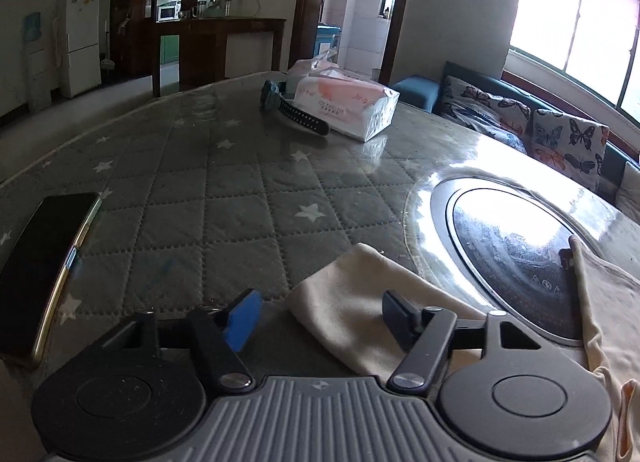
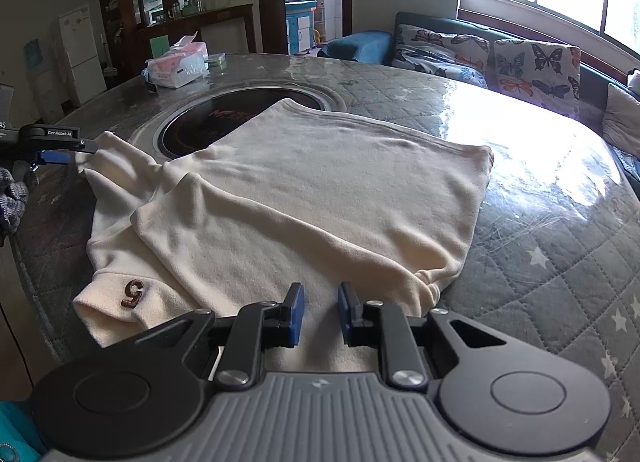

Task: Fold clothes

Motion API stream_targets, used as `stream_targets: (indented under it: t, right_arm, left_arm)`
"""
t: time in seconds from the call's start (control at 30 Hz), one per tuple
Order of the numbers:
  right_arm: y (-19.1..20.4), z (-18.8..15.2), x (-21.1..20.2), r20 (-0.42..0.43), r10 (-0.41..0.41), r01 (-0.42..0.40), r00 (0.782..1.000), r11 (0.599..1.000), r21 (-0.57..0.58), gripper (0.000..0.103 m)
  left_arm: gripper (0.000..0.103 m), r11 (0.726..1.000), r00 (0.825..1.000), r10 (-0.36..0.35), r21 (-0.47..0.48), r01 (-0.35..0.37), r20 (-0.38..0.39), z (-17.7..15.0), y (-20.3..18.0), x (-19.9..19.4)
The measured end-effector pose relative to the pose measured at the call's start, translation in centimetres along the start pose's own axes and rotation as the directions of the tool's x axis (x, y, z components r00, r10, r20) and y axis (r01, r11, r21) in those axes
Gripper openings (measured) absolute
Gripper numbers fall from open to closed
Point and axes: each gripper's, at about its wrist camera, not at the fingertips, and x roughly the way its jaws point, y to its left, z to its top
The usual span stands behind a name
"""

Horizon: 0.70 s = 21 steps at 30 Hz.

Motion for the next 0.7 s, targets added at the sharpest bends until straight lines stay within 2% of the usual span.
stream_targets:
  t: [0.07,0.1,0.17,0.2,0.33,0.47,0.57,0.63,0.7]
  right_arm:
    - [0.1,0.0,0.0,0.001,-0.001,0.001,1.000,1.000,-0.001,0.018]
    - [0.1,0.0,0.1,0.001,-0.002,0.002,1.000,1.000,-0.002,0.018]
    - [0.1,0.0,0.1,0.003,-0.002,0.002,1.000,1.000,-0.002,0.018]
    - [0.2,0.0,0.1,0.004,-0.002,0.002,1.000,1.000,-0.001,0.018]
    - [0.2,0.0,0.0,0.005,-0.003,0.003,1.000,1.000,-0.001,0.018]
    - [0.3,0.0,0.0,0.006,-0.004,0.004,1.000,1.000,0.000,0.018]
    - [0.4,0.0,0.0,0.006,-0.002,0.002,1.000,1.000,-0.001,0.018]
    - [0.4,0.0,0.0,0.006,-0.002,0.002,1.000,1.000,-0.001,0.018]
    - [0.4,0.0,0.0,0.005,-0.001,0.001,1.000,1.000,0.000,0.018]
  left_arm:
    - [0.050,1.000,1.000,-0.002,0.005,0.002,0.004,-0.1,-0.1,-0.1]
    - [0.043,1.000,1.000,-0.002,0.006,0.002,0.004,-0.1,-0.1,-0.1]
    - [0.034,1.000,1.000,-0.004,0.006,0.004,0.005,0.0,-0.1,-0.1]
    - [0.025,1.000,1.000,-0.009,0.000,0.009,0.004,0.1,-0.1,-0.1]
    - [0.011,0.999,0.999,-0.036,-0.012,0.037,0.029,0.9,0.0,-0.3]
    - [0.010,0.999,0.994,-0.036,0.028,0.034,0.099,2.1,-0.7,-1.0]
    - [0.010,0.999,0.996,-0.015,0.049,0.011,0.089,2.6,-1.1,-0.6]
    - [0.012,0.996,0.996,-0.039,0.080,0.032,0.086,2.6,-1.5,-0.9]
    - [0.014,0.987,0.992,-0.066,0.151,0.049,0.107,2.1,-2.5,-1.7]
